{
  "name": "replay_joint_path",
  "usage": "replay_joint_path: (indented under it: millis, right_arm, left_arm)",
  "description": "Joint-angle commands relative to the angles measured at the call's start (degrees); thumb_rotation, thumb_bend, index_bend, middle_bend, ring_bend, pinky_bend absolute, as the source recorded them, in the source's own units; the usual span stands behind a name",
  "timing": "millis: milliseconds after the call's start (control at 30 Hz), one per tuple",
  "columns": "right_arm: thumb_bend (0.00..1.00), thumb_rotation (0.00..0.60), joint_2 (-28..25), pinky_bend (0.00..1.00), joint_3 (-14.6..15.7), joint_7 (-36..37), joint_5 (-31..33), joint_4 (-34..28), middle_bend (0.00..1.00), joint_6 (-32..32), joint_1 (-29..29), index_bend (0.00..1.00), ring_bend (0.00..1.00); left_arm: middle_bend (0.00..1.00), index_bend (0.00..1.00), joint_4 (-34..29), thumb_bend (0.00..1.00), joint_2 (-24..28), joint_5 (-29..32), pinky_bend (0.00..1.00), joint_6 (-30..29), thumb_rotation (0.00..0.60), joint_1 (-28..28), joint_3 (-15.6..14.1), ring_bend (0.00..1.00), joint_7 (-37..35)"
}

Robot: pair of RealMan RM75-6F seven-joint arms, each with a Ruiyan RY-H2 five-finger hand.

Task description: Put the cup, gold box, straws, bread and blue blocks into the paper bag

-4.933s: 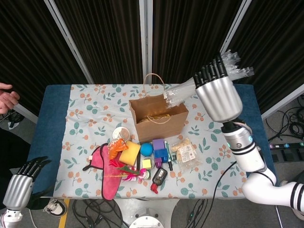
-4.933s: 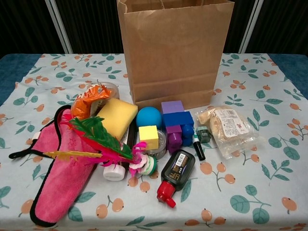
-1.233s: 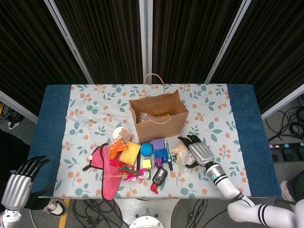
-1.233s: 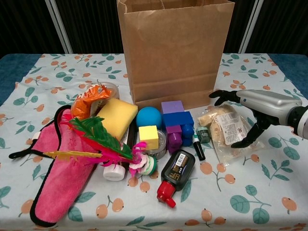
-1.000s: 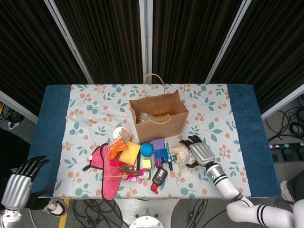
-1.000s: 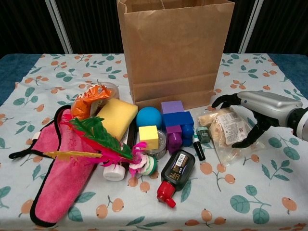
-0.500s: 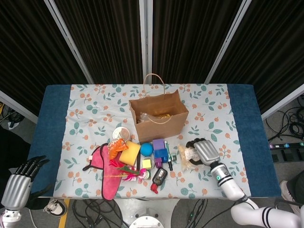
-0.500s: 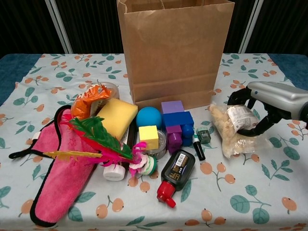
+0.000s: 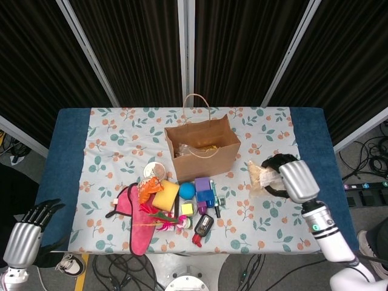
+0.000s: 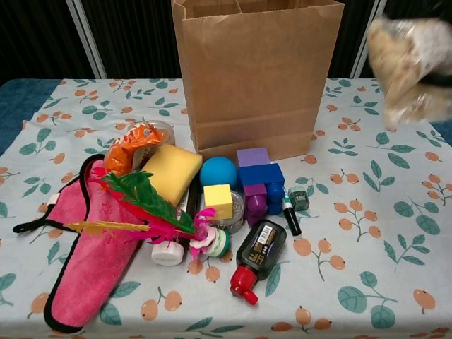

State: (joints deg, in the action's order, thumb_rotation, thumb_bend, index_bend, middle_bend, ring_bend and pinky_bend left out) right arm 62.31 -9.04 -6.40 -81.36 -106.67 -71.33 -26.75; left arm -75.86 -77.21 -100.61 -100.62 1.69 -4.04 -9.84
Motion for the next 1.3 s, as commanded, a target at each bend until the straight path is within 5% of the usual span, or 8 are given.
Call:
replay_joint_path:
  millis: [33, 267, 467, 800, 1300]
  right_arm:
    - [0.22, 0.6, -8.2, 0.35, -4.8, 0.9, -1.2, -7.7, 0.49, -5.4, 1.8, 0.5, 0.32]
    - [0.23, 0.6, -13.7, 0.36, -12.4, -2.9, 3.9, -13.5, 0.49, -7.7, -0.5, 0.5, 0.32]
    - [0.23, 0.6, -6.3, 0.36, -16.7, -18.5, 5.3, -10.9, 0.49, -9.5, -8.4, 0.5, 0.32]
    - [0.24, 0.6, 13.7, 0.35, -15.9, -40.1, -0.2, 4.5, 0.48, -6.1, -24.0, 0.5, 0.32]
    - [0.24, 0.6, 26.9, 0.34, -13.3, -47.6, 5.3, 16.9, 0.48, -3.6, -29.1, 0.51, 0.32]
  left_arm:
    - [0.31, 0.29, 0.0, 0.17, 0.0, -0.1, 0.26, 0.0, 0.6, 0.0, -0.1, 0.21, 0.1]
    - [0.31, 0.29, -0.1, 0.17, 0.0, -0.3, 0.26, 0.1, 0.6, 0.0, -0.3, 0.21, 0.5]
    - [0.31, 0.29, 0.0, 0.17, -0.1, -0.3, 0.26, 0.2, 0.6, 0.0, -0.3, 0.21, 0.6]
    - [0.31, 0.29, 0.1, 0.17, -0.1, -0.7, 0.26, -0.2, 0.6, -0.1, -0.3, 0.21, 0.6]
    - [0.31, 0.29, 0.2, 0.17, 0.1, -0.2, 0.26, -0.6, 0.6, 0.0, 0.0, 0.21, -1.3]
